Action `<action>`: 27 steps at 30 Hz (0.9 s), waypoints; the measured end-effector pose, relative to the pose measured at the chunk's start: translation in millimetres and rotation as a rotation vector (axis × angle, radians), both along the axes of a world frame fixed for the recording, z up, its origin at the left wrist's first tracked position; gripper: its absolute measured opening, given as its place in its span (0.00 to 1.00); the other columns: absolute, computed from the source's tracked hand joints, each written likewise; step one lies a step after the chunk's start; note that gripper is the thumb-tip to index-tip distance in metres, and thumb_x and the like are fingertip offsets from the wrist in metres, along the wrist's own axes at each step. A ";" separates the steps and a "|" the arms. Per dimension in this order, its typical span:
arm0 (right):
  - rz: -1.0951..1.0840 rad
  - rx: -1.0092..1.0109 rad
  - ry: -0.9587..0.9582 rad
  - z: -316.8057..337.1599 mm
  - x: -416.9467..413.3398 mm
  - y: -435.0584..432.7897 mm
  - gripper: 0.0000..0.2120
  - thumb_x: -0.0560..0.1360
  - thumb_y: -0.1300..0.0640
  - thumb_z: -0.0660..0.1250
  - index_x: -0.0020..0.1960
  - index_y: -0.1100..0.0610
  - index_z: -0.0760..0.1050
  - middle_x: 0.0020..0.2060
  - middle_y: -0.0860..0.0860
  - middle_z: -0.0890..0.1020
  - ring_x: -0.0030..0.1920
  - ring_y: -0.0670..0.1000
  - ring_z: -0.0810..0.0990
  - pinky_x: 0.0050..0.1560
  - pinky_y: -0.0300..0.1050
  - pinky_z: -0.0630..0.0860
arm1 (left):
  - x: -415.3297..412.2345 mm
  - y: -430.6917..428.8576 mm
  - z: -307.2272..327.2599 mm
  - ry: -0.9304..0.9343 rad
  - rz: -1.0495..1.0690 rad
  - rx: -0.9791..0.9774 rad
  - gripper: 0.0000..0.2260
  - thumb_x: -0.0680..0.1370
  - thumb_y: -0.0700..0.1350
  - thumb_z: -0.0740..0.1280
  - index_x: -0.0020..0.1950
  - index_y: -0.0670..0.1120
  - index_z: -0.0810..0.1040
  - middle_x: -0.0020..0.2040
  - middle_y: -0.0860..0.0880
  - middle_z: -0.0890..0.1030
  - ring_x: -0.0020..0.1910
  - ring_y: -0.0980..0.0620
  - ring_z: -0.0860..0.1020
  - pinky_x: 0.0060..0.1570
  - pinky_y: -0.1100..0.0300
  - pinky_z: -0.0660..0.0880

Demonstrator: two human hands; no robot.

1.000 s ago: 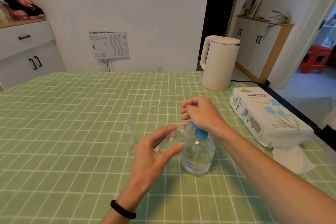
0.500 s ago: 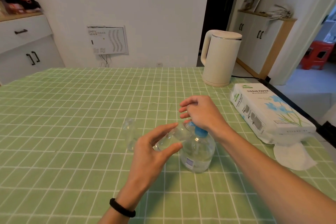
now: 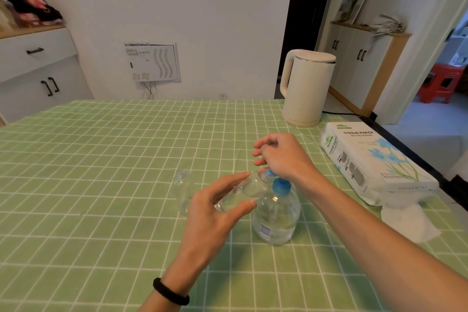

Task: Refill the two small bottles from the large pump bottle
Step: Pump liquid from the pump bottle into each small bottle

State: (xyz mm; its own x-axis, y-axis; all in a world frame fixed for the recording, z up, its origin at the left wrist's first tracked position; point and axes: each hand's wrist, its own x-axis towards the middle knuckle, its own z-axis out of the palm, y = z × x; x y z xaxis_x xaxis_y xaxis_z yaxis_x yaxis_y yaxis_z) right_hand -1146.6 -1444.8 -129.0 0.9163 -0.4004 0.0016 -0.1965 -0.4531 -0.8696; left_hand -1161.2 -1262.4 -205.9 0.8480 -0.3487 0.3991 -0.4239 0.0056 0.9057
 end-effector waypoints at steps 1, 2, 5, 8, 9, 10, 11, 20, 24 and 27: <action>-0.008 0.009 -0.003 -1.5 -0.2 0.1 0.13 0.80 0.64 0.60 0.52 0.53 0.82 0.46 0.48 0.87 0.43 0.46 0.88 0.52 0.52 0.86 | -0.2 0.1 -0.5 0.001 0.000 0.001 0.22 0.71 0.44 0.81 0.63 0.57 0.85 0.59 0.60 0.87 0.62 0.60 0.84 0.64 0.69 0.75; -0.016 0.019 -0.006 -3.2 -0.2 0.6 0.14 0.80 0.65 0.59 0.53 0.54 0.82 0.46 0.49 0.87 0.43 0.46 0.88 0.53 0.53 0.86 | -0.1 0.2 -1.3 0.000 0.002 0.006 0.21 0.72 0.43 0.81 0.63 0.57 0.85 0.59 0.60 0.87 0.62 0.60 0.84 0.64 0.70 0.75; -0.027 0.037 0.010 -8.9 0.4 2.6 0.14 0.80 0.67 0.59 0.52 0.56 0.82 0.46 0.51 0.87 0.44 0.48 0.88 0.53 0.54 0.86 | 0.2 0.7 -4.3 0.004 0.012 0.024 0.21 0.72 0.42 0.81 0.62 0.57 0.85 0.58 0.62 0.87 0.61 0.61 0.83 0.63 0.71 0.75; -0.025 0.026 0.014 -12.4 1.2 2.6 0.15 0.80 0.67 0.59 0.51 0.55 0.82 0.46 0.51 0.87 0.44 0.48 0.88 0.53 0.54 0.86 | -0.4 0.9 -6.8 0.015 0.007 0.018 0.21 0.72 0.43 0.81 0.63 0.57 0.84 0.59 0.62 0.87 0.61 0.61 0.83 0.63 0.71 0.75; -0.028 0.022 0.011 -12.8 1.2 2.3 0.15 0.80 0.67 0.59 0.51 0.55 0.82 0.46 0.51 0.87 0.44 0.48 0.88 0.52 0.54 0.86 | -0.6 1.0 -7.1 0.015 0.005 0.019 0.21 0.72 0.43 0.81 0.63 0.57 0.84 0.59 0.62 0.87 0.61 0.61 0.83 0.63 0.71 0.75; -0.031 0.022 0.006 -12.8 1.2 2.0 0.15 0.80 0.67 0.58 0.51 0.56 0.82 0.45 0.51 0.87 0.44 0.48 0.88 0.52 0.54 0.86 | -0.5 0.9 -7.2 0.013 0.004 0.018 0.21 0.72 0.43 0.81 0.63 0.57 0.84 0.59 0.62 0.87 0.61 0.61 0.83 0.63 0.71 0.75; -0.032 0.020 0.003 -12.8 1.1 1.8 0.15 0.80 0.67 0.59 0.52 0.56 0.82 0.46 0.51 0.87 0.44 0.48 0.88 0.53 0.54 0.86 | -0.3 0.9 -7.3 0.015 0.002 0.015 0.21 0.72 0.42 0.81 0.63 0.56 0.85 0.59 0.61 0.87 0.62 0.61 0.83 0.64 0.71 0.75; -0.007 0.015 -0.023 -4.7 0.8 0.2 0.13 0.81 0.65 0.60 0.54 0.54 0.82 0.47 0.48 0.87 0.44 0.46 0.88 0.49 0.49 0.87 | -1.0 0.1 -0.7 0.018 -0.005 -0.001 0.21 0.71 0.43 0.81 0.63 0.57 0.85 0.59 0.61 0.87 0.62 0.61 0.83 0.65 0.69 0.75; 0.012 -0.017 -0.059 0.6 2.4 -0.1 0.13 0.82 0.65 0.60 0.55 0.54 0.82 0.46 0.47 0.87 0.42 0.45 0.87 0.40 0.40 0.85 | 0.1 0.7 2.8 -0.007 0.002 0.013 0.22 0.72 0.44 0.81 0.64 0.56 0.85 0.59 0.60 0.87 0.62 0.60 0.83 0.65 0.69 0.75; 0.007 0.015 -0.045 -2.2 2.3 -1.0 0.14 0.82 0.66 0.59 0.55 0.55 0.82 0.47 0.48 0.87 0.43 0.46 0.88 0.40 0.38 0.83 | -0.5 0.4 1.9 -0.004 -0.002 0.014 0.22 0.72 0.44 0.81 0.64 0.56 0.85 0.59 0.60 0.87 0.62 0.60 0.83 0.65 0.69 0.75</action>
State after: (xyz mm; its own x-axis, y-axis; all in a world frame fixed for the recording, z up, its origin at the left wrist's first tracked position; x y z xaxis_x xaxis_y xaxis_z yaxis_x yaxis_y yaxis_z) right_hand -1144.3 -1445.8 -131.2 0.9184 -0.3940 0.0371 -0.1536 -0.4414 -0.8841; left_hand -1161.7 -1262.0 -204.0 0.8456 -0.3562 0.3975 -0.4275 -0.0061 0.9040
